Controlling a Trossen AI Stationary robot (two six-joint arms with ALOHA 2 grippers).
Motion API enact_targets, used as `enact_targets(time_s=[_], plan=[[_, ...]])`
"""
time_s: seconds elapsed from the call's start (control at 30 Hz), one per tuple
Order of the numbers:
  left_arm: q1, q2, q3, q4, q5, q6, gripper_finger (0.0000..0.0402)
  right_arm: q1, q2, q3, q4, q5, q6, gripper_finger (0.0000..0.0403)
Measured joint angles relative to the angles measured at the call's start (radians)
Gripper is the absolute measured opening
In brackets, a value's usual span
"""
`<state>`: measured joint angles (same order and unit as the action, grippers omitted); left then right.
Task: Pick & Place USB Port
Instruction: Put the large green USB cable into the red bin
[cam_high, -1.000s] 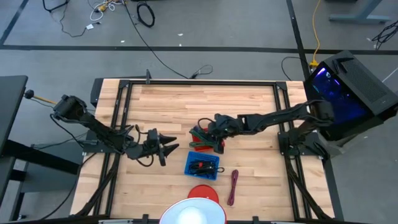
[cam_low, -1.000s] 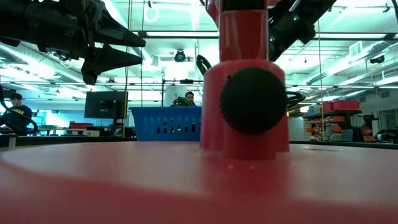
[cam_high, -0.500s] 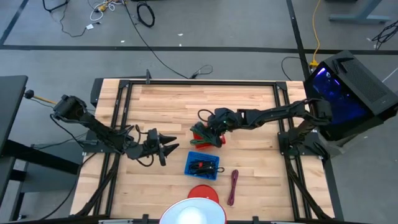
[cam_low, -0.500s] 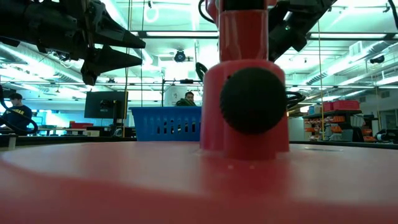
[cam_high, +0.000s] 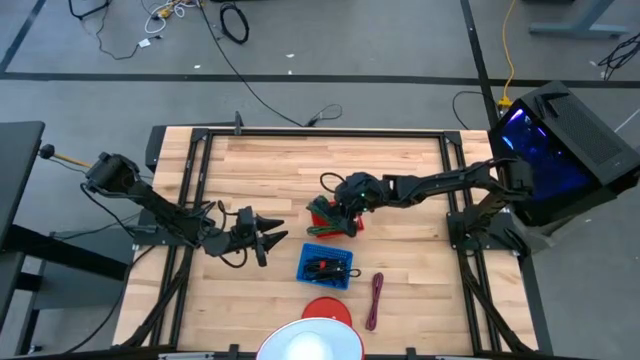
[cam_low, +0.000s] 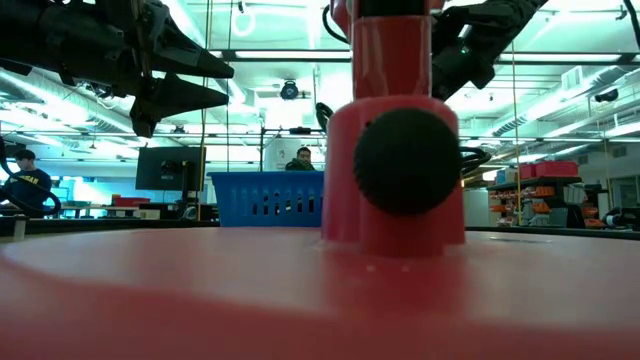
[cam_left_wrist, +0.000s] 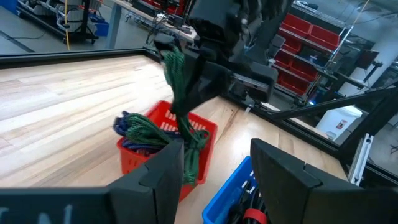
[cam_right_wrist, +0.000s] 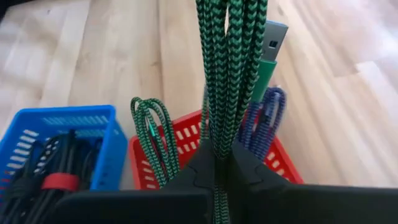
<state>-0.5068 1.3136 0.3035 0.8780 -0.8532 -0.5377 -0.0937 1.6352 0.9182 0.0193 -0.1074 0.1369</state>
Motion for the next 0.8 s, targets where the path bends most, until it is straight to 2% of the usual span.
enact_targets(time_s=[0.23, 0.5, 0.8], plan=[[0.0, 0.0, 0.0, 0.0, 0.0, 0.0, 0.019, 0.027, -0.001, -0.017, 0.013, 0.024, 0.037, 0.0008], [0.0, 0.0, 0.0, 0.0, 0.0, 0.0, 0.019, 0.026, 0.0, -0.018, 0.054, 0.001, 0.039, 0.001], [0.0, 0.0, 0.0, 0.0, 0.0, 0.0, 0.019, 0.026, 0.0, -0.018, 0.054, -0.011, 0.04, 0.0079]])
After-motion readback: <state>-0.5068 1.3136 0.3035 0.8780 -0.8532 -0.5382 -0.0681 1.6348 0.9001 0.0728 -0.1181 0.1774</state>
